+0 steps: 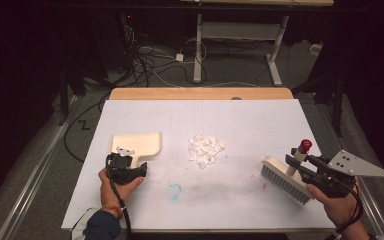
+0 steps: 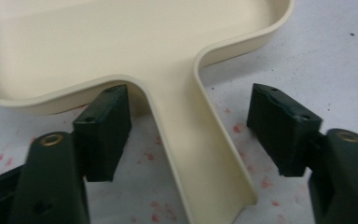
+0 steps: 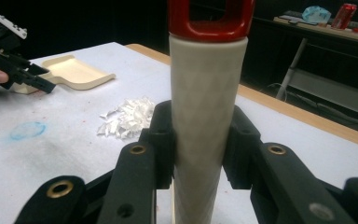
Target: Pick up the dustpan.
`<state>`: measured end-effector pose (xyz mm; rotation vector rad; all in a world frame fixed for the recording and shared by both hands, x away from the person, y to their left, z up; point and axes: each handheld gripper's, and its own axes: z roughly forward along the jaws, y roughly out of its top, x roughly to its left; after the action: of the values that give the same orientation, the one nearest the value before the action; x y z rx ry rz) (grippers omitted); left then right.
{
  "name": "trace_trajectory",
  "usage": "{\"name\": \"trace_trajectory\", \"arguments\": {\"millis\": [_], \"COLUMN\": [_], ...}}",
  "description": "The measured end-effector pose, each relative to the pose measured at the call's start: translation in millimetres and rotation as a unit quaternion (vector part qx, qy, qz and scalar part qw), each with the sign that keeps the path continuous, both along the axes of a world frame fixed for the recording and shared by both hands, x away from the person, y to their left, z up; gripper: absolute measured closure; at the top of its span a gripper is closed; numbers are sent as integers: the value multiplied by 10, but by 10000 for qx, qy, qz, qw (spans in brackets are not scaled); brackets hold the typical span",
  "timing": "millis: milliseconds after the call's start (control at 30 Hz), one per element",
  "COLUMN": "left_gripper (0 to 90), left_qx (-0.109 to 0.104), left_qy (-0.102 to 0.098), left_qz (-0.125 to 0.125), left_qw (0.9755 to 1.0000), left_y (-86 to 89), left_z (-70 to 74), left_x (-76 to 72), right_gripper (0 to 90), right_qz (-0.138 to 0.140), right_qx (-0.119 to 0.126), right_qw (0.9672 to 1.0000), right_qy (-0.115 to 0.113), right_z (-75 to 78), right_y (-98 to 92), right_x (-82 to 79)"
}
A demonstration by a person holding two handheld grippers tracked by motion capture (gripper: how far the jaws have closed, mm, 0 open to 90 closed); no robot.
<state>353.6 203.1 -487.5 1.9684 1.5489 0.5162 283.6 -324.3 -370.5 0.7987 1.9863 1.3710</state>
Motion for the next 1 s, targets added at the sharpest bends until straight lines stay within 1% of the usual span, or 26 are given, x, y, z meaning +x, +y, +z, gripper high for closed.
{"name": "trace_trajectory", "arguments": {"millis": [67, 133, 167, 233, 267, 300, 400, 467, 533, 567, 667, 700, 800, 833, 900, 967, 1000], "left_gripper": [387, 472, 530, 588, 614, 633, 636, 637, 638, 639, 640, 640, 640, 640, 640, 640, 640], "left_qx": [3, -5, 2, -13, 16, 43, 77, 144, 164, 302, 507, 533, 679, 671, 697, 819, 821], "left_qy": [-11, -13, -23, -23, -29, -22, 11, 32, 62, 66, 52, 54, 63, 61, 72, 121, 146], "left_qz": [32, 12, 8, -59, -90, -147, -248, -362, -397, -487, -707, -773, -1047, -1102, -1293, -1426, -1511], "left_qw": [10000, 10000, 10000, 10000, 10000, 9999, 9997, 9992, 9991, 9983, 9962, 9956, 9922, 9916, 9891, 9863, 9850], "left_y": [20, 47, 53, 72, 77, 79, 92, 103, 111, 110, 109, 111, 120, 127, 135, 133, 132], "left_z": [5, 13, 14, 16, 18, 20, 37, 58, 70, 103, 218, 247, 366, 391, 448, 490, 498], "left_x": [21, 58, 71, 106, 120, 136, 177, 210, 227, 247, 225, 211, 133, 111, 49, -20, -53], "right_gripper": [696, 696, 696, 696, 696, 696, 696, 696, 696, 696, 696, 697, 697, 696, 696, 697, 696], "right_qz": [7, 18, 22, 32, 42, 48, 45, 40, 21, 21, -16, -27, -52, -63, -52, -55, -49], "right_qx": [-20, -25, -36, -32, -42, -42, -44, -30, -36, -11, 23, 31, 36, 36, 32, 32, 33], "right_qw": [10000, 10000, 10000, 10000, 10000, 10000, 10000, 10000, 10000, 10000, 10000, 10000, 10000, 10000, 10000, 10000, 10000], "right_qy": [-2, 20, 33, 51, 41, 40, 51, 53, 54, 23, -11, -6, -6, 19, 12, 17, 7], "right_z": [-4, -14, -18, -21, -22, -22, -28, -30, -27, -21, -13, -11, -16, -21, -24, -22, -18], "right_y": [2, 8, 13, 22, 26, 29, 34, 30, 25, 16, -6, -14, -29, -31, -30, -26, -24], "right_x": [5, 12, 15, 11, 12, 12, 21, 24, 24, 22, 19, 20, 27, 28, 32, 28, 25]}}
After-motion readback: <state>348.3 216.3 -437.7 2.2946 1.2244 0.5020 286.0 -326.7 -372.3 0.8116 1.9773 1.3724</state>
